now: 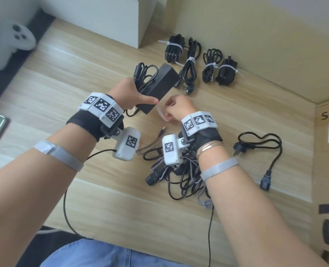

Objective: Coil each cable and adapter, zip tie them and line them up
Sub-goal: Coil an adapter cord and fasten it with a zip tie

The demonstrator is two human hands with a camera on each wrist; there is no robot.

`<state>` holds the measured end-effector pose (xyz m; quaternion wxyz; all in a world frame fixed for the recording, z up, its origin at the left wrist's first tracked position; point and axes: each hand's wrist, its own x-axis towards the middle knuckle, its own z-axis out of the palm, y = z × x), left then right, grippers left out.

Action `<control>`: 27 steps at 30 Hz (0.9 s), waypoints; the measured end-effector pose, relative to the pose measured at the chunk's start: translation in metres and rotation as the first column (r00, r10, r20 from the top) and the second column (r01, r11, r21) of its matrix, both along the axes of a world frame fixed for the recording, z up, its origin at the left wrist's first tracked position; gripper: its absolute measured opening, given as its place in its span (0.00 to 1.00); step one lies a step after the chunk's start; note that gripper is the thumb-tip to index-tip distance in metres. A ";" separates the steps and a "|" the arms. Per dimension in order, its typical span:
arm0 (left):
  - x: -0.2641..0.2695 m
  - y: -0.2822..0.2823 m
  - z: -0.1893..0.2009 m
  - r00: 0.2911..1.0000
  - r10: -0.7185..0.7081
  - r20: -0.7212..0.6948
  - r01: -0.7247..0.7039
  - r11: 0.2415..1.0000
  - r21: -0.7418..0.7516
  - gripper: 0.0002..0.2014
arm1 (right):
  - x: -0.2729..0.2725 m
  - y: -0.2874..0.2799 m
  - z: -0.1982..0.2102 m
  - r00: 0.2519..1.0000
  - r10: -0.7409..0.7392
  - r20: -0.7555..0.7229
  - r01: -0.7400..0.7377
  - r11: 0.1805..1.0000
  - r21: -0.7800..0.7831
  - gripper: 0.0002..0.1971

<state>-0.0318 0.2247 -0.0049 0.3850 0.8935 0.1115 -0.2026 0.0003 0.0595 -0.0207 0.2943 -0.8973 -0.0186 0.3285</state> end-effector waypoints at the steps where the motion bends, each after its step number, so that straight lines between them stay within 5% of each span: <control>1: 0.002 -0.004 0.000 1.000 -0.004 0.001 0.004 1.000 -0.008 0.22 | 0.003 -0.011 0.003 0.999 -0.051 0.003 0.051 0.998 0.026 0.10; 9: 0.019 -0.060 -0.007 0.997 -0.078 0.006 0.078 0.997 0.023 0.29 | 0.014 -0.088 0.010 0.926 -0.356 0.123 0.332 0.926 0.177 0.16; 21: 0.028 -0.138 -0.020 0.924 -0.380 -0.052 0.381 0.895 0.234 0.35 | -0.002 -0.168 0.008 0.635 -0.748 0.193 0.622 0.643 0.446 0.14; 23: 0.030 -0.146 -0.021 0.912 -0.406 -0.056 0.406 0.875 0.265 0.34 | -0.004 -0.171 0.010 0.634 -0.763 0.124 0.602 0.588 0.540 0.14; 27: 0.029 -0.161 -0.022 0.895 -0.438 -0.082 0.440 0.838 0.322 0.33 | -0.004 -0.172 0.007 0.714 -0.698 0.063 0.538 0.603 0.589 0.18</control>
